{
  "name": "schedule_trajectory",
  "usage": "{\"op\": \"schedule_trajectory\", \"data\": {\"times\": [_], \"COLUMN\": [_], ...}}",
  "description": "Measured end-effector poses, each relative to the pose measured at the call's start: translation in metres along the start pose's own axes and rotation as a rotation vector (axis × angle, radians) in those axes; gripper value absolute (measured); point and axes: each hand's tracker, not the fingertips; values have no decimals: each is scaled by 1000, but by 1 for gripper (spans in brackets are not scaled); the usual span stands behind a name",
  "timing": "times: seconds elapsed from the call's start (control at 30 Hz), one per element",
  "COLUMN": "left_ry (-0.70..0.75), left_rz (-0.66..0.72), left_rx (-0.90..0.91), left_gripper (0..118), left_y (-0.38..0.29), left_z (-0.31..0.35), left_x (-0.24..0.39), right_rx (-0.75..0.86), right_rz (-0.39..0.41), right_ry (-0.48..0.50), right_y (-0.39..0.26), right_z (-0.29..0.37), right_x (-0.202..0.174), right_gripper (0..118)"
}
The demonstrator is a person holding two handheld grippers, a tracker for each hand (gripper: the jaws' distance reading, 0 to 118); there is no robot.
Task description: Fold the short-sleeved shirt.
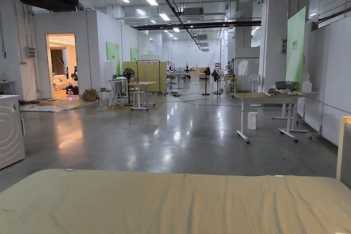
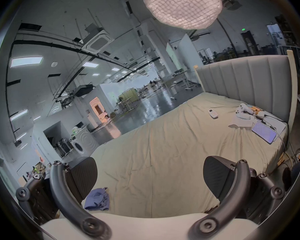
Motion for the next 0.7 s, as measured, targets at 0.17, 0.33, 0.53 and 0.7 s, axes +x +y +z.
{"op": "schedule_trajectory", "data": {"times": [0.17,0.33,0.53,0.7], "left_ry": [-8,-2,-6,4], "left_rz": [5,1,29,2], "left_rx": [15,21,21,33], "left_gripper": [118,118,118,118], "left_y": [3,3,5,10], "left_z": [1,4,7,11], "left_x": [1,0,-3,-2], "right_rx": [100,139,102,90], "right_rz": [158,316,437,413], "right_ry": [182,122,38,63], "right_y": [-9,-10,-20,-20], "right_z": [-4,6,1,-1], "right_x": [12,0,-9,-7], "right_gripper": [118,118,118,118]}}
